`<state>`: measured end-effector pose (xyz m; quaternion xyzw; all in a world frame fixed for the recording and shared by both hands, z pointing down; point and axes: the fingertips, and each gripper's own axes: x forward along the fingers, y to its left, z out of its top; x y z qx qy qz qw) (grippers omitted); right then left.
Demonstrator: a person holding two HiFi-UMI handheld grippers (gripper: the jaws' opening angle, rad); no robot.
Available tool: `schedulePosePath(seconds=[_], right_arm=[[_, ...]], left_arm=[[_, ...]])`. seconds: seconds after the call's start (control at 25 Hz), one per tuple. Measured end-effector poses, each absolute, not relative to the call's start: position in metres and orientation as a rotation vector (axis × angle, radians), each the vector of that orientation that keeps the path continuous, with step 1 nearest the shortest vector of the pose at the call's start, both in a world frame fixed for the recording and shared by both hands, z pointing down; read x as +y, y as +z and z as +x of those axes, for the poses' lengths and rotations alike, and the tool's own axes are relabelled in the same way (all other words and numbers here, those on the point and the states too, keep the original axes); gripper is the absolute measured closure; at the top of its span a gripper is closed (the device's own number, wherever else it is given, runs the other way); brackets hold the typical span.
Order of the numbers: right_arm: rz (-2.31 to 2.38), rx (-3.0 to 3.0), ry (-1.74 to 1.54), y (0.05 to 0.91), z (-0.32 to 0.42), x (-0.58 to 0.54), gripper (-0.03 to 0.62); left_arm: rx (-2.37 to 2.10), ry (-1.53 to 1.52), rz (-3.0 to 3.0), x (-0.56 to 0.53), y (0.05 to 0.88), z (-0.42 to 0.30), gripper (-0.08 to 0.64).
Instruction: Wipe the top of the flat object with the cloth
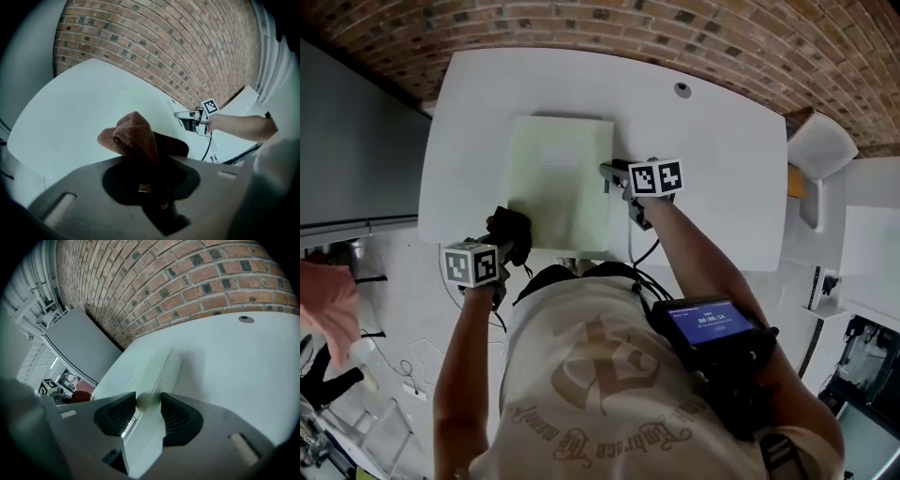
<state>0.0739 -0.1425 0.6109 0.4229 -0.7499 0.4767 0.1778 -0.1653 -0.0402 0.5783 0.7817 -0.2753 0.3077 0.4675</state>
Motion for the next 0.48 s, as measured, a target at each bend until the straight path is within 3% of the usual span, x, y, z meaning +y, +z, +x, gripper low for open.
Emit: schedulePosePath(seconds=[0.48], right_arm=[[1.144,-2.18,1.383,0.61,0.075,-0.139,0.408]], left_arm=[[-0.844,0.737,1.844,-0.045,0.579,-0.19,0.471]])
